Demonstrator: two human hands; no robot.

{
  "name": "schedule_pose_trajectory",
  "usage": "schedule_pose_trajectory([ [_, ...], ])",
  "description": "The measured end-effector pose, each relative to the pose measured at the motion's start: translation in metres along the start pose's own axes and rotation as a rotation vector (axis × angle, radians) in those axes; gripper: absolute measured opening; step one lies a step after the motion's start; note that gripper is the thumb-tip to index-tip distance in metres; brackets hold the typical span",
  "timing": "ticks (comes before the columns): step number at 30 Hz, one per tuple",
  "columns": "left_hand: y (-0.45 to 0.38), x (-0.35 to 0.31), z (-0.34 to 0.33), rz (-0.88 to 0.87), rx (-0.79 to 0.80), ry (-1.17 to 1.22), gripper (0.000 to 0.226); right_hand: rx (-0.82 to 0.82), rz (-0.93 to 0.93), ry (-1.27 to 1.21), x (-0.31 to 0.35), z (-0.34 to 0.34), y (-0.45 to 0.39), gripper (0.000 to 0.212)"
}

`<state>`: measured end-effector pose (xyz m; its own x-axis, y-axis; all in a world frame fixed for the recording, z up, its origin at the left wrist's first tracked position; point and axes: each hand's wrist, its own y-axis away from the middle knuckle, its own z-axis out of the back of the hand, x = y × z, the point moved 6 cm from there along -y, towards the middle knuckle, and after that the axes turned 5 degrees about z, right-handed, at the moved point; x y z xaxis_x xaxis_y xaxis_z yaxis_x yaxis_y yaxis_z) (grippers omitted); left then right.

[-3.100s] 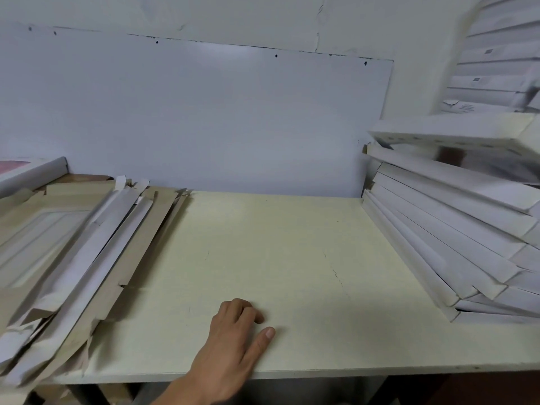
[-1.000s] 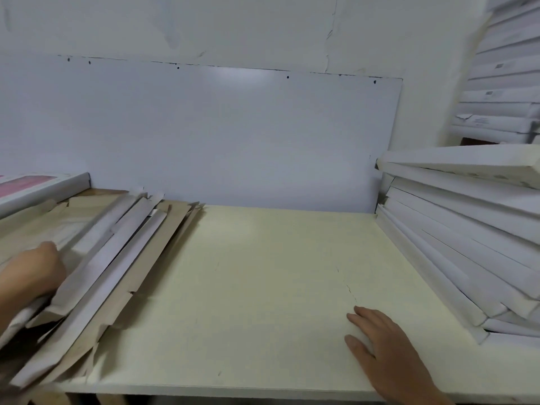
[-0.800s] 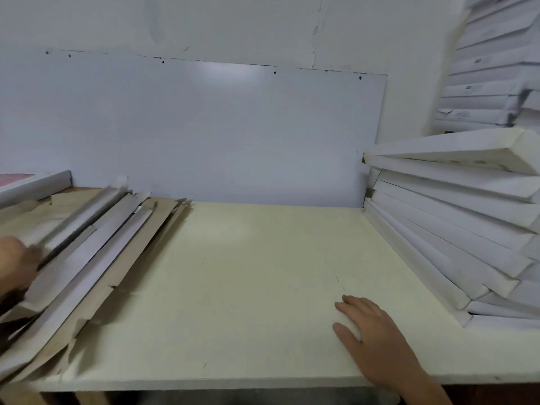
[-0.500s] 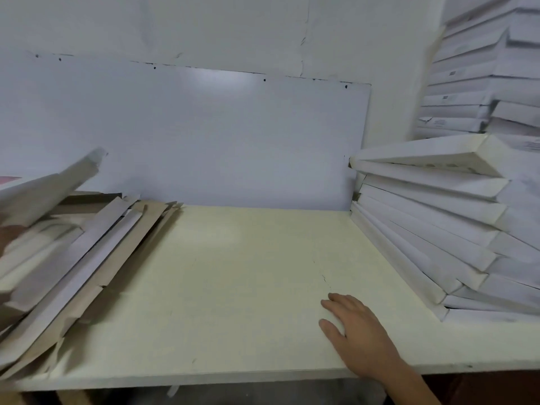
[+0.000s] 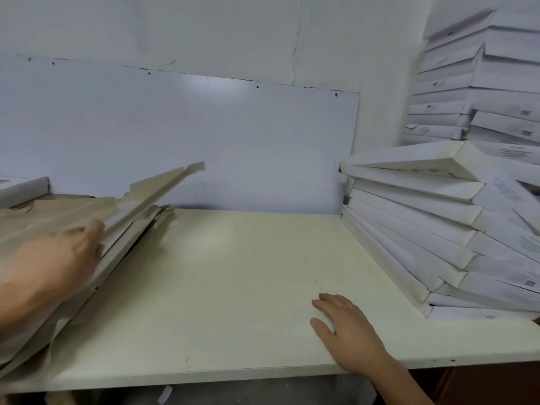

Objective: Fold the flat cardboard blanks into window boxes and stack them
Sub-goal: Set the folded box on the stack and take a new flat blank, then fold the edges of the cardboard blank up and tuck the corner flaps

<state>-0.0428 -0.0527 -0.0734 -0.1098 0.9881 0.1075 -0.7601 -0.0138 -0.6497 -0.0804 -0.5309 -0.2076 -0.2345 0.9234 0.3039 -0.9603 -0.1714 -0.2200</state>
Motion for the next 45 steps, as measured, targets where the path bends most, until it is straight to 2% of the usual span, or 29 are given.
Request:
schedule_pose_trajectory([
  [1, 0.007, -0.011, 0.002, -0.013, 0.051, -0.023, 0.028, -0.002, 0.002, -0.006, 0.001, 0.001, 0.000, 0.052],
  [4, 0.028, -0.055, 0.019, -0.200, -0.041, -0.015, 0.038, -0.023, 0.021, -0.067, 0.004, 0.006, 0.001, 0.066],
  [7, 0.054, -0.096, 0.036, -0.347, 0.003, 0.083, 0.042, -0.067, 0.080, -0.082, 0.012, 0.015, 0.001, 0.081],
  [11, 0.081, -0.138, 0.048, -0.526, -0.028, 0.085, 0.042, -0.181, 0.160, 0.136, 0.026, 0.032, -0.005, 0.091],
  [13, 0.097, -0.153, 0.048, -0.620, -0.042, 0.081, 0.025, -0.189, 0.213, 0.246, 0.032, 0.038, -0.010, 0.091],
  [16, 0.118, -0.168, 0.043, -0.729, -0.041, 0.119, 0.021, -0.119, 0.305, 0.335, 0.035, 0.039, -0.013, 0.077],
  [19, 0.128, -0.173, 0.041, -0.792, -0.052, 0.168, 0.008, -0.008, 0.345, 0.293, 0.031, 0.042, -0.011, 0.041],
  [20, 0.129, -0.173, 0.040, -0.798, -0.068, 0.184, 0.005, 0.039, 0.346, 0.286, 0.029, 0.042, -0.010, 0.031],
  [21, 0.128, -0.172, 0.039, -0.788, -0.063, 0.212, 0.012, 0.082, 0.341, 0.270, 0.026, 0.043, -0.007, 0.028],
  [25, 0.114, -0.164, 0.033, -0.649, 0.000, 0.265, 0.030, 0.140, 0.320, 0.170, 0.016, 0.049, -0.005, 0.033],
  [31, 0.087, -0.162, 0.017, -0.474, 0.046, 0.235, 0.044, 0.339, 0.190, -0.300, 0.011, 0.041, -0.021, 0.028],
  [34, 0.070, -0.158, -0.003, -0.445, 0.214, 0.254, 0.054, 0.376, 0.122, -0.346, 0.006, 0.037, -0.030, 0.033],
  [37, 0.061, -0.157, -0.017, -0.447, 0.505, 0.402, 0.056, 0.381, 0.119, -0.292, 0.004, 0.033, -0.033, 0.052],
  [39, 0.059, -0.157, -0.020, -0.452, 0.636, 0.510, 0.056, 0.343, 0.154, -0.208, 0.004, 0.031, -0.032, 0.065],
  [41, 0.059, -0.160, -0.018, -0.446, 0.832, 0.658, 0.045, 0.305, 0.183, -0.205, 0.005, 0.032, -0.030, 0.066],
  [43, 0.063, -0.170, -0.007, -0.476, 1.081, 0.793, 0.019, 0.316, 0.215, -0.261, 0.010, 0.034, -0.027, 0.059],
  [44, 0.066, -0.177, 0.001, -0.506, 1.161, 0.809, 0.012, 0.337, 0.236, -0.293, 0.014, 0.036, -0.025, 0.054],
  [45, 0.068, -0.185, 0.007, -0.534, 1.185, 0.793, 0.014, 0.363, 0.259, -0.314, 0.019, 0.037, -0.024, 0.049],
])
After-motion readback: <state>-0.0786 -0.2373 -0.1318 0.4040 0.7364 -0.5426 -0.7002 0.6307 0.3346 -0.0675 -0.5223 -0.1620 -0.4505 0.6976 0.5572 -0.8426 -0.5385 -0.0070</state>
